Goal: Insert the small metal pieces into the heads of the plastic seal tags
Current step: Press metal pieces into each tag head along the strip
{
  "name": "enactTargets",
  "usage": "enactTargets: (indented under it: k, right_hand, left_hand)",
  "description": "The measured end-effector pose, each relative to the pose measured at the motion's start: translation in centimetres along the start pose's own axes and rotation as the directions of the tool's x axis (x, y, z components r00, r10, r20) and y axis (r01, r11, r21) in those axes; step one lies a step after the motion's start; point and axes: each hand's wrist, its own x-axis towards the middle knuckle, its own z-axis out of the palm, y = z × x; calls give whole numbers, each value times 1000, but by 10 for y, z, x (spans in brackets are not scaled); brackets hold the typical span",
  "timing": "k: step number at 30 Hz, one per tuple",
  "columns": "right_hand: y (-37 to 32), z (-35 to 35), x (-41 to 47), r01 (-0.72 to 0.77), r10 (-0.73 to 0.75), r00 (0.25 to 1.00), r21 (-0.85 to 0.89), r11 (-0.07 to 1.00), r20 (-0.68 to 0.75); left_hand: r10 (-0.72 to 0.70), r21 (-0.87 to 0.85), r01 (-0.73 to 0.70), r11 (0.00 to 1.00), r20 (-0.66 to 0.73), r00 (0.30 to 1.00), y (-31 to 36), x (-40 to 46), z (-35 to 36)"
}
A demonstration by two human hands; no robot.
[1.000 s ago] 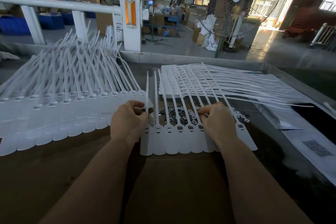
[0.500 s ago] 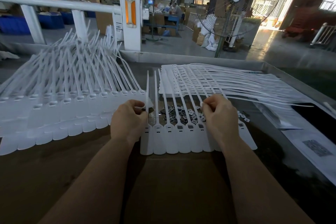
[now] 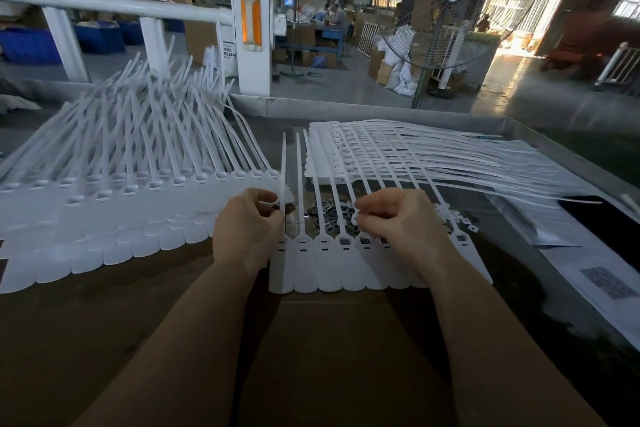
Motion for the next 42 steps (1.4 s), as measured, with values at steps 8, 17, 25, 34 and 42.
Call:
enactTargets:
  k: [8, 17, 25, 34, 42]
  right_hand:
    - [-3, 5, 0, 90, -68, 986, -138, 986, 151]
    - [-7, 6, -1, 78, -18, 975, -268, 960, 221]
    - [-6, 13, 0, -13, 55, 987, -258, 966, 154]
    - [-16, 21, 1, -160, 194, 974, -246, 956, 118]
    - [-16, 19, 3, -163, 202, 971, -257, 953, 131]
  left_hand:
    - [9, 5, -9, 1000, 0, 1000, -2, 1, 0]
    - [0, 3, 0, 1000, -1, 1000, -2, 2, 2]
    - [-5, 4, 5, 1000, 5, 1000, 0, 1, 0]
    - [8, 19, -8, 1000, 9, 1000, 1, 1, -1]
    - [20, 36, -20, 999, 11, 1000, -1, 1, -1]
